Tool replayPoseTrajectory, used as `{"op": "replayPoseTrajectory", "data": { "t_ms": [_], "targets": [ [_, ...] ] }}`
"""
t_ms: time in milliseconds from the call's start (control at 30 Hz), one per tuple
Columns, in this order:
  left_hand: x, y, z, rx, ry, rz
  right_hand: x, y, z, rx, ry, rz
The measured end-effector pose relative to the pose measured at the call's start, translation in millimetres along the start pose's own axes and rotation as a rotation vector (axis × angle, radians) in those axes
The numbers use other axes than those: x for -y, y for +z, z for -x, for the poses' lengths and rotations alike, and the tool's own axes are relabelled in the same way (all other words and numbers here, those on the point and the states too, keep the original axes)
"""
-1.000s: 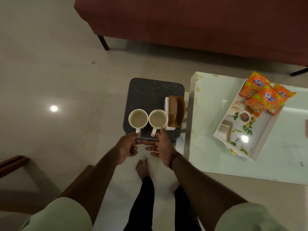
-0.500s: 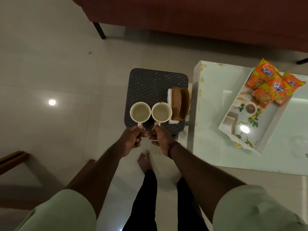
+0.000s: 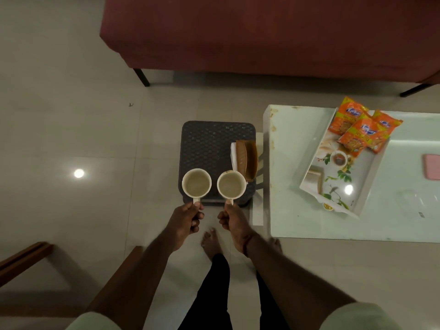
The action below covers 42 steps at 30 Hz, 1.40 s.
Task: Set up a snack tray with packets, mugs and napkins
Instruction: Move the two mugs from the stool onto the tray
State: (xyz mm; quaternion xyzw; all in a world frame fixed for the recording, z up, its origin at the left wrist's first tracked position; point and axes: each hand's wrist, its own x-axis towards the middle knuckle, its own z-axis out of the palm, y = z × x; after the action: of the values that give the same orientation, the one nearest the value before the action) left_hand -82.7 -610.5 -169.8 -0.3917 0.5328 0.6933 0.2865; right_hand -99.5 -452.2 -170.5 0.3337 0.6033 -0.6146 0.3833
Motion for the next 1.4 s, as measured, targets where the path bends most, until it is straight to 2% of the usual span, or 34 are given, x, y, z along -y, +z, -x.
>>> {"op": "replayPoseTrajectory", "data": {
  "t_ms": [267, 633, 833, 1067, 1400],
  "targets": [
    [-4.2, 60.1, 62.6, 0.070, -0.008, -0.086, -5.3, -59.7, 61.3, -0.095, -0.064, -0.075],
    [-32.6, 195.7, 95.0, 0.219, 0.004, -0.315, 8.7, -201.3, 119.7, -0.254, -0.120, -0.201],
    [-35.1, 275.2, 74.6, 0.237, 0.016, -0.349, 26.8, -282.1, 115.7, -0.297, -0.138, -0.196],
    [-48.3, 356.3, 56.8, 0.285, 0.006, -0.345, 57.2, -342.5, 107.8, -0.361, -0.147, -0.238],
    [-64.9, 407.2, -27.8, 0.315, -0.052, -0.434, 91.3, -391.9, 44.9, -0.433, -0.105, -0.384]
  ]
}}
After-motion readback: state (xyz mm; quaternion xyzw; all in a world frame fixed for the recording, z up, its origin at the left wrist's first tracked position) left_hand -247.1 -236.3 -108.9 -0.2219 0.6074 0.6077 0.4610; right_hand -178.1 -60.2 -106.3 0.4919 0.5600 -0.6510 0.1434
